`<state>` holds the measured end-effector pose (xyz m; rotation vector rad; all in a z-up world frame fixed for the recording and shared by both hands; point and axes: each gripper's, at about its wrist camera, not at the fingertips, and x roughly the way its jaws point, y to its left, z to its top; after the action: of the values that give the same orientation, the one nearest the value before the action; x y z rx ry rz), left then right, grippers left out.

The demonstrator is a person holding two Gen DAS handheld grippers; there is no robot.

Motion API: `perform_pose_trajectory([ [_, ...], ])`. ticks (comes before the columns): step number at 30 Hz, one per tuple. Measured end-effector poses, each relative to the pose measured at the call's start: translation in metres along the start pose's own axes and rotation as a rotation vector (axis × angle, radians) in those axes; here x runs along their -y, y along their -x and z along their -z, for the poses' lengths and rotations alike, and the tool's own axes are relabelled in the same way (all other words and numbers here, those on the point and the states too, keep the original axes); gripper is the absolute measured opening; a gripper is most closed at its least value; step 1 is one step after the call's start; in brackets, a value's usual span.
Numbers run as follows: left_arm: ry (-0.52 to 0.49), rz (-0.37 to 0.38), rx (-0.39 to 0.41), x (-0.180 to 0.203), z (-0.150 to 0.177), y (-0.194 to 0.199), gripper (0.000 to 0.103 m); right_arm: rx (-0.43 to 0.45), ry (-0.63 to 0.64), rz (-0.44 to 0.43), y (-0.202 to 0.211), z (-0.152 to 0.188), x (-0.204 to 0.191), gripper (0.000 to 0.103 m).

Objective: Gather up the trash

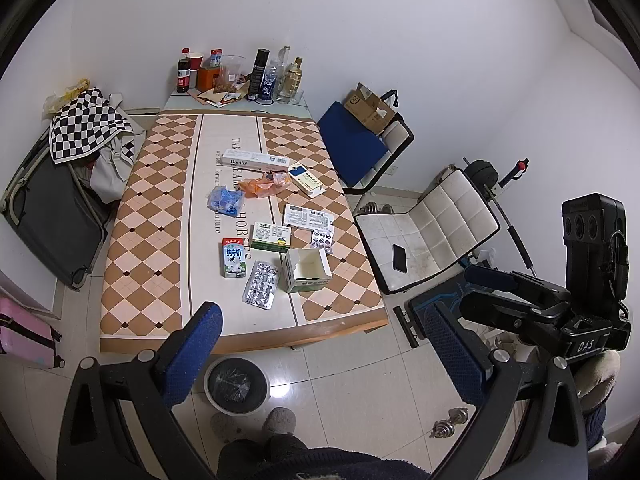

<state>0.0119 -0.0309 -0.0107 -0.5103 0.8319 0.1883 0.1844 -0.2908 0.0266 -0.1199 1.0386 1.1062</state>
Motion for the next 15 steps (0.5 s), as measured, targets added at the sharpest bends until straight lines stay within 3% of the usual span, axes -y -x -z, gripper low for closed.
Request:
perform_pose_trajectory([
  [12,0.0,0.0,-0.002,0.0009,0.0001,-0.001,0.103,0.0,-0.001,-0.002,0.0014,-0.0007,0.0015,0.103],
  [15,-0.004,-0.032,0.002,0.0018,-0.0008,-0.0039,0.103,0.004,-0.011,0.001,-0.0001,-0.0013,0.0009,0.103],
])
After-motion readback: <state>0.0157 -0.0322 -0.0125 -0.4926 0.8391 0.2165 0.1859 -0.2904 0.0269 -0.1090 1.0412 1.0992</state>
